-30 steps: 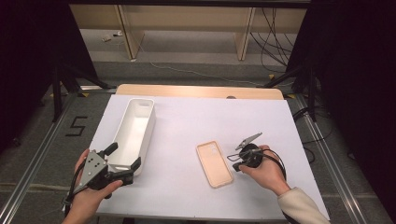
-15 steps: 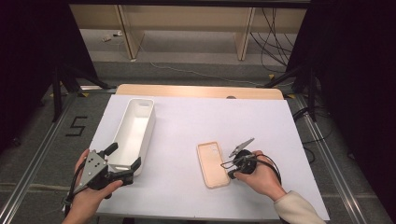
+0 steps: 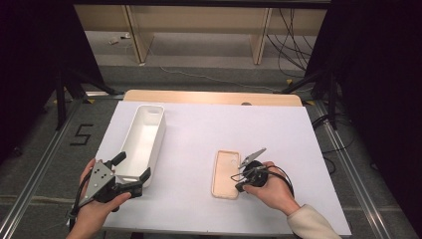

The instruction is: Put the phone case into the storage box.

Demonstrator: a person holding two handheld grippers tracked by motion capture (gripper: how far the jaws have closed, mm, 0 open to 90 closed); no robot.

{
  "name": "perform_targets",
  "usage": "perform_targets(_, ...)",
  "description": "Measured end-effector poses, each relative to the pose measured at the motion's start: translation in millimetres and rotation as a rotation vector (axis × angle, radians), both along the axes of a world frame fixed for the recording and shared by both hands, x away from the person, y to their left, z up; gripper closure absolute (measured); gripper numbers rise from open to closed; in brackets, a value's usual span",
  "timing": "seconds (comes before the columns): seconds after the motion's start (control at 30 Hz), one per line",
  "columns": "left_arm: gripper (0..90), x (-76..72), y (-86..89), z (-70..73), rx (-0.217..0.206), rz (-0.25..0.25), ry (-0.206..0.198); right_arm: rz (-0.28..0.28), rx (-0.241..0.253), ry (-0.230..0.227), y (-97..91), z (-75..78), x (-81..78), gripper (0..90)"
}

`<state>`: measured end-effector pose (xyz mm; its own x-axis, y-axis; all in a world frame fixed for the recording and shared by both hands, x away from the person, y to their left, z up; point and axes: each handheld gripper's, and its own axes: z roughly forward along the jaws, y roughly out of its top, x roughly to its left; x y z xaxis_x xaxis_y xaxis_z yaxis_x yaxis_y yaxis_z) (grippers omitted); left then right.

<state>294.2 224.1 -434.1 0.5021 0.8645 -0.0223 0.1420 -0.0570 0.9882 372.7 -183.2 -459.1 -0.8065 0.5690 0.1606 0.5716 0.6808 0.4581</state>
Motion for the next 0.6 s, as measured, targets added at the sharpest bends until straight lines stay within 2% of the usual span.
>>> perform_targets(0.03, 6.4, 0.0, -0.1, -0.2, -0.002, 0.000, 0.002, -0.002, 0.002, -0.007, -1.9, 1.3, 0.3, 89.4)
perform_targets(0.07, 6.4, 0.1, 0.0, -0.2, -0.002, 0.000, 0.003, -0.010, 0.011, -0.025, -4.6, 3.3, 0.8, 84.4)
perform_targets(0.13, 6.4, 1.1, -0.2, 0.2, -0.006, 0.000, 0.002, -0.028, 0.031, -0.077, -11.7, 8.1, 1.9, 78.7)
perform_targets(0.2, 6.5, 1.8, -1.1, 0.2, -0.005, -0.001, 0.003, -0.053, 0.073, -0.144, -21.4, 13.0, 3.5, 69.8)
perform_targets(0.3, 6.4, 1.6, -2.7, 0.9, -0.005, -0.001, 0.006, -0.065, 0.173, -0.287, -38.7, 21.1, 2.9, 52.6)
perform_targets(0.47, 6.4, 2.1, -4.1, 1.2, -0.004, -0.003, 0.006, -0.086, 0.306, -0.400, -58.9, 35.0, 0.9, 31.7)
perform_targets(0.6, 6.4, 3.2, -4.4, 1.3, -0.012, -0.006, 0.000, -0.093, 0.347, -0.464, -65.2, 39.9, -1.7, 23.0)
